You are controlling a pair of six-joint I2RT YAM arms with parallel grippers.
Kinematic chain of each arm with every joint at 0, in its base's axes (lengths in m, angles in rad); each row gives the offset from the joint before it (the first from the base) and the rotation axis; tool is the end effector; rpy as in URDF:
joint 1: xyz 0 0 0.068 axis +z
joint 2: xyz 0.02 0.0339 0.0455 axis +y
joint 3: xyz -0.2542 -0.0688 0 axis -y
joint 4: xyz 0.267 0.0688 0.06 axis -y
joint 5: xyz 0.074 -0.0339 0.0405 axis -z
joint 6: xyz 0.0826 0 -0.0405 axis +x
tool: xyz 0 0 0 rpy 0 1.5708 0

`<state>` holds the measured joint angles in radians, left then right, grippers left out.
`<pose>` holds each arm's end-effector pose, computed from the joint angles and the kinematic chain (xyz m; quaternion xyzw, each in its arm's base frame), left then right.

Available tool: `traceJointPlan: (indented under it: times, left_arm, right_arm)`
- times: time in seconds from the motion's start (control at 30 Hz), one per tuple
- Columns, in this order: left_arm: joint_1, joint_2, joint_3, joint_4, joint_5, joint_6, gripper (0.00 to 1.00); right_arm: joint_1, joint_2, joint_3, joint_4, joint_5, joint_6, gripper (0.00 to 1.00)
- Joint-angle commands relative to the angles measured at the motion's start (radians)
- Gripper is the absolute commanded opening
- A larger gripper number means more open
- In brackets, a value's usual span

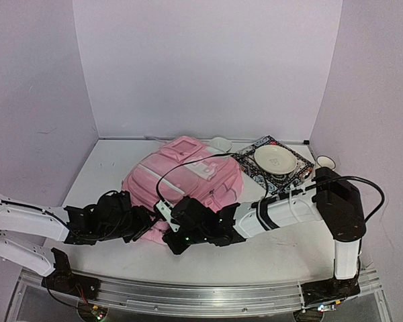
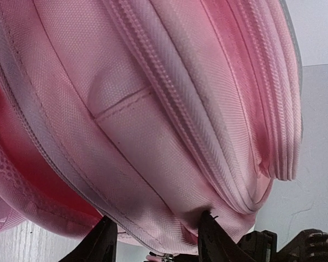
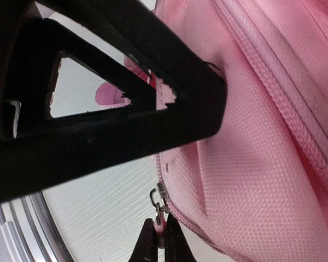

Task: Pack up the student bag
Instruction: Zip the student bag into the largest pocket of the bag.

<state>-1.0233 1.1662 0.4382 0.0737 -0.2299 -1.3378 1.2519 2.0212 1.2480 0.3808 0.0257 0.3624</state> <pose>0.1627 -0.2307 0.1203 -0.1896 0.8720 -0.3673 0.2623 0.1614 0.4820 0.1389 -0.3512 0.7535 0.3940 0.3920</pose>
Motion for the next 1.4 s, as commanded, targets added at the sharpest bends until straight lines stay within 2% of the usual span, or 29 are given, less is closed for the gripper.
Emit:
traceJointPlan:
  times: [0.0,0.07,0.3,0.37,0.47,0.8,0.97,1.17,1.23,1.27,1.37]
  left_arm:
    - [-0.001,0.062,0.032,0.04,-0.044,-0.026,0.48]
    - [-0.001,0.084,0.02,0.047,-0.05,-0.041,0.42]
    - [-0.001,0.073,-0.009,0.059,-0.082,-0.04,0.06]
    - [-0.001,0.05,-0.021,0.056,-0.096,-0.037,0.0]
    - [-0.001,0.013,-0.03,0.028,-0.117,-0.03,0.0]
    - [0.0,-0.203,-0.033,-0.292,-0.234,-0.017,0.0]
    - [0.0,-0.272,-0.051,-0.354,-0.238,-0.012,0.0]
    - [0.0,-0.284,-0.046,-0.379,-0.226,0.013,0.01]
    - [0.0,-0.281,-0.03,-0.382,-0.226,0.044,0.12]
    - [0.0,-0.275,-0.017,-0.387,-0.226,0.062,0.19]
    - [0.0,-0.257,0.036,-0.413,-0.238,0.12,0.32]
  right_arm:
    - [0.019,-0.058,0.007,-0.011,-0.039,0.006,0.0]
    - [0.021,-0.063,0.003,-0.011,-0.039,0.006,0.0]
    - [0.021,-0.098,-0.041,-0.012,0.02,0.007,0.0]
    - [0.021,-0.111,-0.056,-0.016,0.04,0.007,0.0]
    - [0.014,-0.135,-0.075,-0.044,0.067,0.004,0.0]
    - [-0.106,-0.288,-0.269,-0.163,0.157,-0.002,0.0]
    - [-0.174,-0.344,-0.34,-0.191,0.194,0.0,0.0]
    - [-0.177,-0.332,-0.318,-0.191,0.154,0.002,0.0]
    - [-0.178,-0.33,-0.309,-0.187,0.133,0.002,0.05]
    - [-0.178,-0.334,-0.307,-0.186,0.131,0.001,0.12]
    - [-0.179,-0.358,-0.303,-0.187,0.14,-0.005,0.33]
